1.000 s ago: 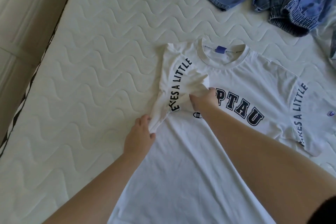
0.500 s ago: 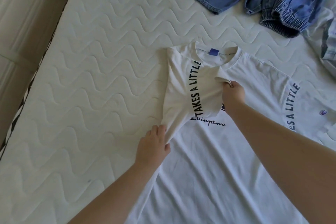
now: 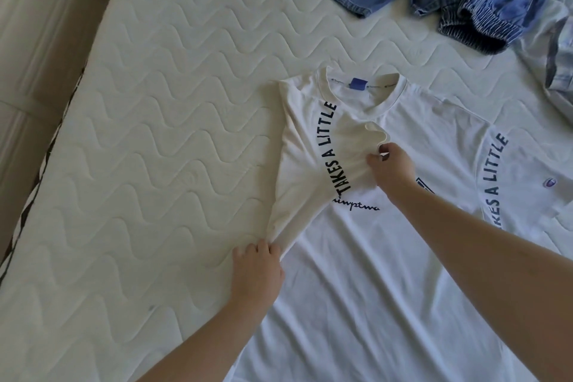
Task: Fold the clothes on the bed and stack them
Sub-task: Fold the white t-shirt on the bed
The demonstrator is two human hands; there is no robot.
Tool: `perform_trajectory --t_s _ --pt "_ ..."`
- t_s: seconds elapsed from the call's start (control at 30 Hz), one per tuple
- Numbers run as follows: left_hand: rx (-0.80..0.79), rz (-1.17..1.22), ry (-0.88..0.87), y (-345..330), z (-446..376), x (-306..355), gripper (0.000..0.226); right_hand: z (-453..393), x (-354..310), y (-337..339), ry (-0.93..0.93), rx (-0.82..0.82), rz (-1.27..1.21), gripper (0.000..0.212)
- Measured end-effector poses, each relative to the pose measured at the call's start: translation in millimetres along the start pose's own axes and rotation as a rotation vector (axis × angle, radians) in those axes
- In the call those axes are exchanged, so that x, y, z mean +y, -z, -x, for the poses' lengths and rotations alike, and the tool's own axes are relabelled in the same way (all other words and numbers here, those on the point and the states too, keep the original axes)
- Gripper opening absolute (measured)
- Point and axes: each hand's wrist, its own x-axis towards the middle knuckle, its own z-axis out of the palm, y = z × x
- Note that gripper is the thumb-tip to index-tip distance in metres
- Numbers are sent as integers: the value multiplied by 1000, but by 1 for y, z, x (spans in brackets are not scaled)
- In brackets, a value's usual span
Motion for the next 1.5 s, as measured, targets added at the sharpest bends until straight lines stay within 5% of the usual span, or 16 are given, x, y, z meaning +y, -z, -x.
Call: perform_trajectory --t_s 0.13,0.27,0.4,0.6,0.73,0.8,0.93,1.27,1.5 --pt "-57 72 -52 4 -3 10 26 -1 1 5 -44 55 -93 24" --pt "-144 215 4 2 -1 25 15 19 3 -1 -81 -2 -17 54" --pt "-110 349 4 0 5 27 18 69 9 -14 -12 140 19 38" --pt "-64 839 -5 -15 46 16 10 161 29 -60 -161 -403 -24 21" --pt "133 630 199 -39 96 -2 26 202 42 -80 -250 -481 -1 25" --pt "63 574 350 -50 123 -9 35 216 48 -82 -275 -527 39 29" --pt "-253 873 496 -58 154 -12 18 240 52 -82 -270 -598 107 27" --pt "-401 1078 256 -48 173 -7 10 325 72 -92 -339 -685 -80 35" --pt "-516 989 -76 -56 209 -34 62 370 88 -71 -350 -450 -259 33"
